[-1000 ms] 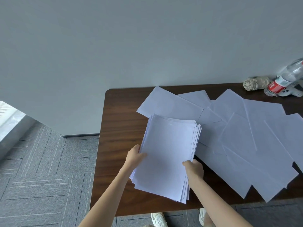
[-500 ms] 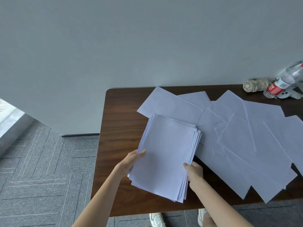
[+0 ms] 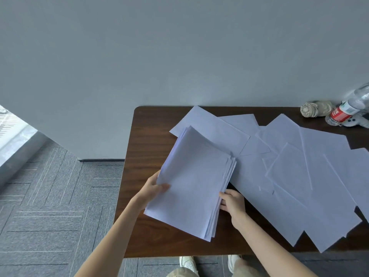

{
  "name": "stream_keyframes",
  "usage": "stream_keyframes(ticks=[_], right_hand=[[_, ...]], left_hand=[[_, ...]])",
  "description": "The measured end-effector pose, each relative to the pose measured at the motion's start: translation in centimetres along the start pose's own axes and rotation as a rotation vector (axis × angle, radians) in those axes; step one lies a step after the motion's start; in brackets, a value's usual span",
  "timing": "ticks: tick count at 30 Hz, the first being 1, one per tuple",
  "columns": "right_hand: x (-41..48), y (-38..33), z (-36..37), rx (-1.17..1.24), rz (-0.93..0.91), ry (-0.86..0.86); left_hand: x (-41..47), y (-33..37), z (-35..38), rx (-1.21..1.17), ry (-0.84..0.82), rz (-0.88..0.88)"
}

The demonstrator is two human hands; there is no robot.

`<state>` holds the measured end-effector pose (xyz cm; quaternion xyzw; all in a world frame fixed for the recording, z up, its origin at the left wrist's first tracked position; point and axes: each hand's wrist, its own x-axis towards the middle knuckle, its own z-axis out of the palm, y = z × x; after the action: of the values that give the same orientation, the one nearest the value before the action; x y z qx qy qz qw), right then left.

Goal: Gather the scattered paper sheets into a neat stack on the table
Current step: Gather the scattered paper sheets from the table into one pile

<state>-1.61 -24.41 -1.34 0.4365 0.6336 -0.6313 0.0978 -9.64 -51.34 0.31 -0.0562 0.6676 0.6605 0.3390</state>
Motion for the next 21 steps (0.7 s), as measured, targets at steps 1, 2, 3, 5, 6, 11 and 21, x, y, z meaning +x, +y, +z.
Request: stream_keyframes(ticks=[1, 2, 3, 5, 6, 11, 21], right_hand=[[0.4, -0.6, -0.2, -0.015, -0.015, -0.004], [0.9, -1.2, -0.4, -0.039, -0.03, -0.008], [1.5, -1.8, -0.6, -0.068, -0.04, -0.017], [2.8, -3.1, -0.9, -0.124, -0.059, -0.042], [3.6, -3.7, -1.1, -0.161, -0.071, -0.045], [8.0, -8.0, -1.6, -0.39, -0.186, -0.012], [17.7, -16.8, -2.6, -0.897, -0.538, 0.071]], left_hand=[[-0.2, 0.2, -0.3, -0.007, 0.015, 0.0], [-0.3, 0.5, -0.7, -0.007, 0.031, 0.002], [-0.4, 0.6, -0.9, -0.008, 0.041, 0.001], [-0.4, 0.9, -1.2, -0.013, 0.052, -0.003], [-0.4, 0.8, -1.3, -0.013, 0.058, -0.008], [-0.2, 0.1, -0.9, -0.06, 0.111, -0.057], [2.0, -1.0, -0.4, -0.083, 0.303, -0.215]])
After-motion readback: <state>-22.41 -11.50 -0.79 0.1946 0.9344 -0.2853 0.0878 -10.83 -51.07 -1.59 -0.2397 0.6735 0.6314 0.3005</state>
